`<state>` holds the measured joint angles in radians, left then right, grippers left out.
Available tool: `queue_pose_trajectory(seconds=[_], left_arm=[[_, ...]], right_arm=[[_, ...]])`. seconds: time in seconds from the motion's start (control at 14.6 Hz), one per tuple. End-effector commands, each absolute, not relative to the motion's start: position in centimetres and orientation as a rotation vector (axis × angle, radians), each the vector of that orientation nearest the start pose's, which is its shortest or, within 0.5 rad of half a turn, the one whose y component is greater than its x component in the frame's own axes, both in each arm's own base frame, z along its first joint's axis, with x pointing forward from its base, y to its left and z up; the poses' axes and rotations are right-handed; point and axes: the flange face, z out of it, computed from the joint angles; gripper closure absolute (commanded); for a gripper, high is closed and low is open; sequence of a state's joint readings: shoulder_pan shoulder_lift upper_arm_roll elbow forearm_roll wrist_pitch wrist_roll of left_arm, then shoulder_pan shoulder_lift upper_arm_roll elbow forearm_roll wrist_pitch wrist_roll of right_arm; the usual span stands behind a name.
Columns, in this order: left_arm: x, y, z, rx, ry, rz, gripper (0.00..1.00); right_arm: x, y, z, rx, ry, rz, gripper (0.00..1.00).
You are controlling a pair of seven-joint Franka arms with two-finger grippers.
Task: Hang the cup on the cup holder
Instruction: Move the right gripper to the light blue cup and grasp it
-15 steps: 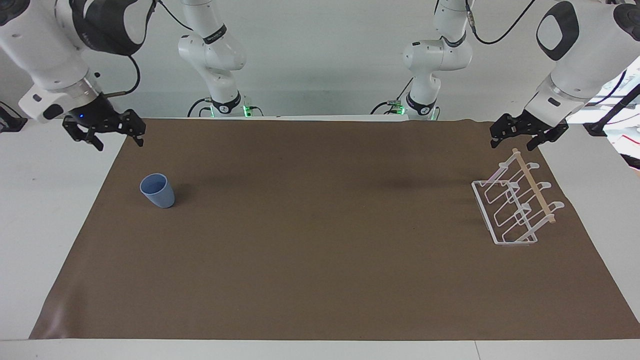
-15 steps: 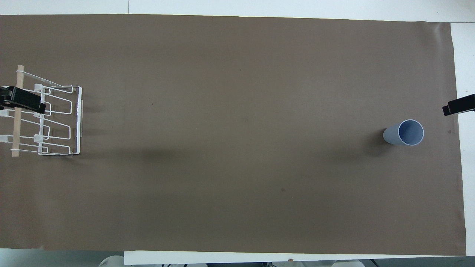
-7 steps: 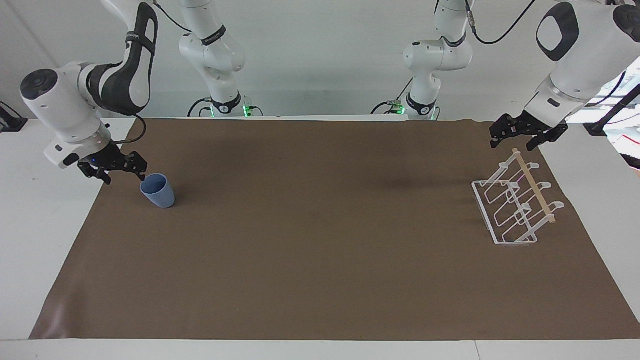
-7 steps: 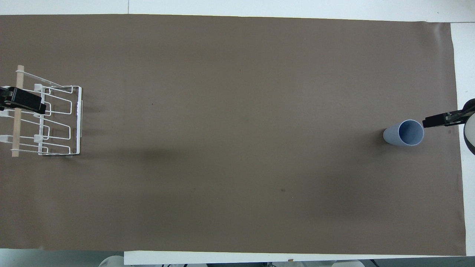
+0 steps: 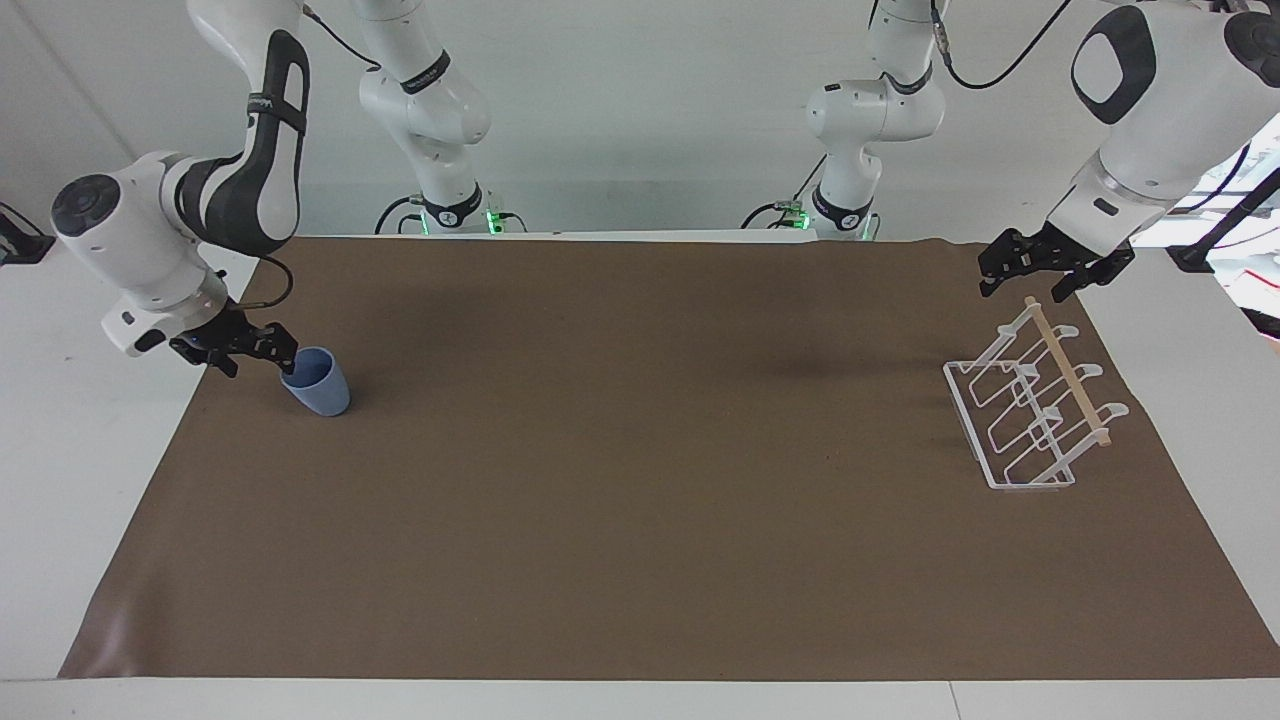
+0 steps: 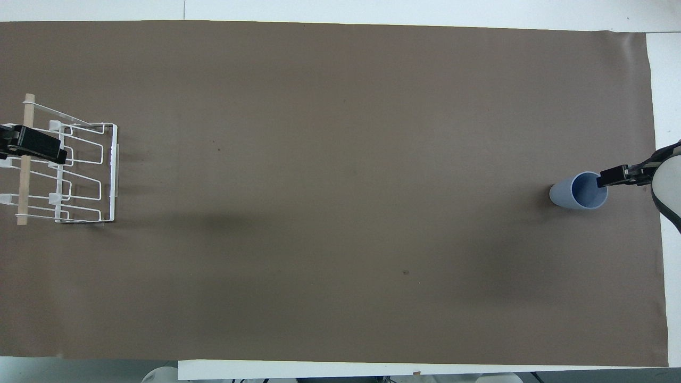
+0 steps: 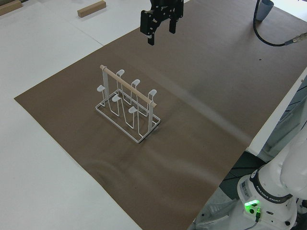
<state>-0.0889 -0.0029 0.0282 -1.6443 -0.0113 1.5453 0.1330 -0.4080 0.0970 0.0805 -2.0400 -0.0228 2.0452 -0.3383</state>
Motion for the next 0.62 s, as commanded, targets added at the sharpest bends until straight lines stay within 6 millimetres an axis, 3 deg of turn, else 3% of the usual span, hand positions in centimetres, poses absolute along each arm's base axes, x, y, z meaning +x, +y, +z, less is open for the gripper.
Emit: queue_pose_trajectory(seconds=[0.0, 0.21, 0.55], left_arm=[[54.1, -3.5, 58.8, -3.144, 0.297, 0.137, 0.0], [54.1, -3.5, 58.8, -3.147, 0.251, 0.138, 0.0], [54.2, -3.5, 58.8, -3.147, 0.248, 0.135, 0.0]], right_arm=[[52.5, -17.9, 37.3, -3.114, -0.022, 0.166, 0.18], [51.8, -17.7, 36.1, -3.106, -0.049, 0.188, 0.25], [51.4, -17.2, 35.2, -3.11, -0.11, 0.163, 0.48]])
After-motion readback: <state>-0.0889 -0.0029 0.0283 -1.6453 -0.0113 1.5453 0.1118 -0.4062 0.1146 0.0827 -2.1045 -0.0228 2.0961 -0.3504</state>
